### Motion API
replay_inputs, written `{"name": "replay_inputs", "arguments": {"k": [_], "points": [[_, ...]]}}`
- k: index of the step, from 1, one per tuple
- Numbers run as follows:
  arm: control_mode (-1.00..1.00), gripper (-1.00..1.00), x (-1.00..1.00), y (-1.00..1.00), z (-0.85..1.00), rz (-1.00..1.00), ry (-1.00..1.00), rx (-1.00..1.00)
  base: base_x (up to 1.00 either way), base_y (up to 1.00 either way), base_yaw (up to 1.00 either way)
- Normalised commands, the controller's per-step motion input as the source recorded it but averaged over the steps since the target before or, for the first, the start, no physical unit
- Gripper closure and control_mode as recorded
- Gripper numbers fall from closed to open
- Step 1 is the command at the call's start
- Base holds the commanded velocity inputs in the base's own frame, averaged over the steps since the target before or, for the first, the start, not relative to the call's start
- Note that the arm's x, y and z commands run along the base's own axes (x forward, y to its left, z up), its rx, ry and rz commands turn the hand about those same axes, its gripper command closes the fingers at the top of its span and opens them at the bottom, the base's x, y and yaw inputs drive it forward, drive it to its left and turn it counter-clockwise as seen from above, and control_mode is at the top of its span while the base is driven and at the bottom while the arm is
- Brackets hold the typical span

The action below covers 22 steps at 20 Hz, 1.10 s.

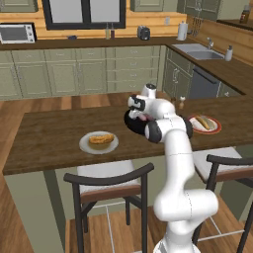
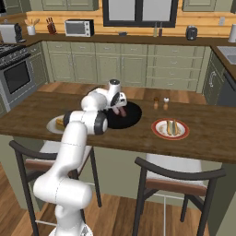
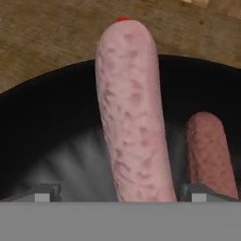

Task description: Place one bun and one sausage from the bowl on each plate.

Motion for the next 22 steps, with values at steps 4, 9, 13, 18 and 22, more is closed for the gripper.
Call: {"name": "replay_inputs", "arguments": {"k": [4, 9, 13, 18, 22], "points": [[-1.00, -1.00, -0.26, 0.06, -0.81, 0.12, 0.13, 0.00, 0.00, 0.00, 0.00], [-1.00, -1.00, -0.87, 0.32, -0.52, 0.20, 0.15, -0.01, 0.00, 0.00, 0.00], [-1.00, -1.00, -0.69, 0.04, -0.35, 0.20, 0.02, -0.01, 0.00, 0.00, 0.00], [-1.00, -1.00, -0.35, 0.01, 0.20, 0.09, -0.04, 0.00, 0.00, 0.00, 0.00], [-1.00, -1.00, -0.40, 0.07, -0.82, 0.10, -0.05, 0.00, 0.00, 0.00, 0.00]]}}
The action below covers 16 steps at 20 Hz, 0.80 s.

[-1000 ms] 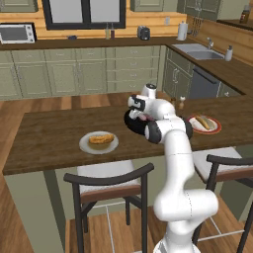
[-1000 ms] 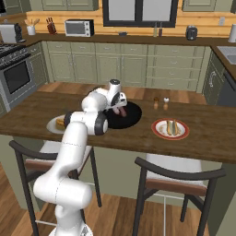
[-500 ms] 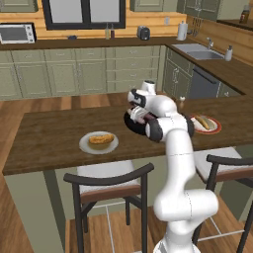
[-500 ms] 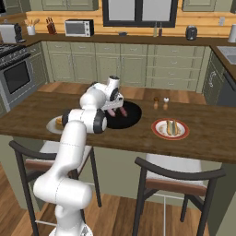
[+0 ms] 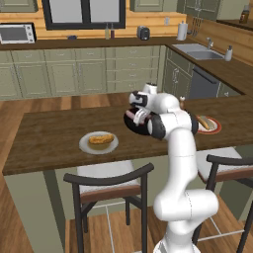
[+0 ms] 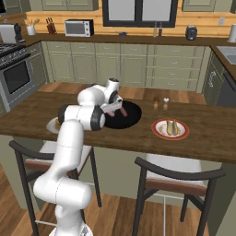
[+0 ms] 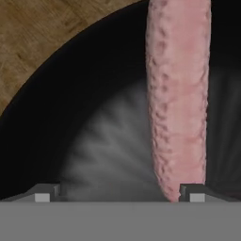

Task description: Place one bun and one sausage from the bowl on each plate.

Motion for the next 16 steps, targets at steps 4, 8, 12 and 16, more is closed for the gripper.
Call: {"name": "replay_inputs", "arguments": {"k": [4, 8, 12, 16], "points": [[-1.00, -1.00, 0.37, 0.06, 0.05, 0.03, -0.23, 0.00, 0.00, 0.00, 0.00], [-1.00, -1.00, -0.14, 0.00, 0.43, 0.07, -0.03, 0.00, 0.00, 0.00, 0.00], [-1.00, -1.00, 0.29, 0.02, 0.04, 0.05, 0.00, 0.00, 0.00, 0.00, 0.00], [-1.00, -1.00, 0.29, 0.00, -0.10, 0.00, -0.02, 0.01, 0.00, 0.00, 0.00]]}}
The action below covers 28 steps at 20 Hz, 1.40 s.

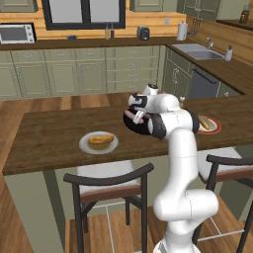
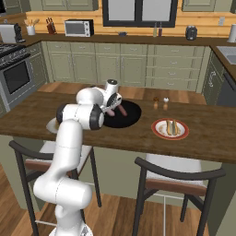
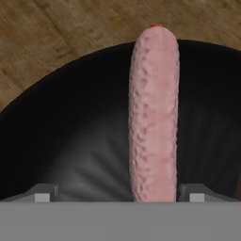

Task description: Place one bun and one sausage from the bowl on each plate.

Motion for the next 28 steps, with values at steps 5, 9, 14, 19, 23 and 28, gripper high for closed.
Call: {"name": "replay_inputs", "arguments": {"k": [5, 9, 14, 19, 23, 28], "points": [[-1.00, -1.00, 0.10, 0.00, -0.08, 0.00, 0.00, 0.03, 0.00, 0.00, 0.00], [-1.00, -1.00, 0.27, -0.01, 0.00, 0.00, -0.02, 0.01, 0.00, 0.00, 0.00], [-1.00, -1.00, 0.24, -0.01, -0.06, 0.00, -0.10, 0.00, 0.00, 0.00, 0.00], [-1.00, -1.00, -0.03, -0.02, -0.42, 0.00, 0.00, 0.00, 0.00, 0.00, 0.00], [-1.00, -1.00, -0.15, 0.00, -0.54, 0.00, 0.05, 0.00, 0.00, 0.00, 0.00], [-1.00, 1.00, 0.00, 0.00, -0.04, 0.00, 0.07, 0.00, 0.00, 0.00, 0.00]]}}
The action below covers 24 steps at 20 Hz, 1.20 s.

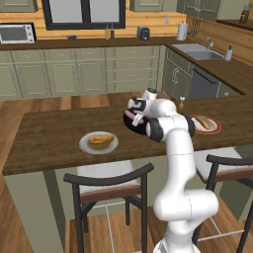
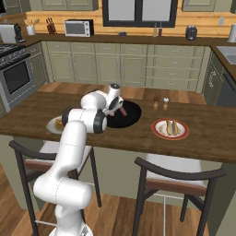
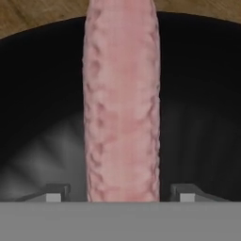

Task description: Place one bun and one sausage from the bowl on each plate.

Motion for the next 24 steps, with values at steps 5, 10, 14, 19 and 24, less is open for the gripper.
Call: {"name": "replay_inputs", "arguments": {"k": [5, 10, 14, 19, 24], "points": [[-1.00, 1.00, 0.00, 0.00, 0.00, 0.00, 0.03, 0.00, 0.00, 0.00, 0.00], [-1.00, 1.00, -0.19, 0.00, 0.06, 0.00, 0.04, -0.01, 0.00, 0.00, 0.00], [-1.00, 1.00, -0.42, 0.00, 0.59, 0.00, 0.02, -0.03, 0.00, 0.00, 0.00], [-1.00, 1.00, -0.89, 0.00, 0.66, 0.00, 0.00, -0.02, 0.00, 0.00, 0.00], [-1.00, 1.00, -1.00, -0.01, 0.17, 0.05, -0.05, -0.01, 0.00, 0.00, 0.00]]}}
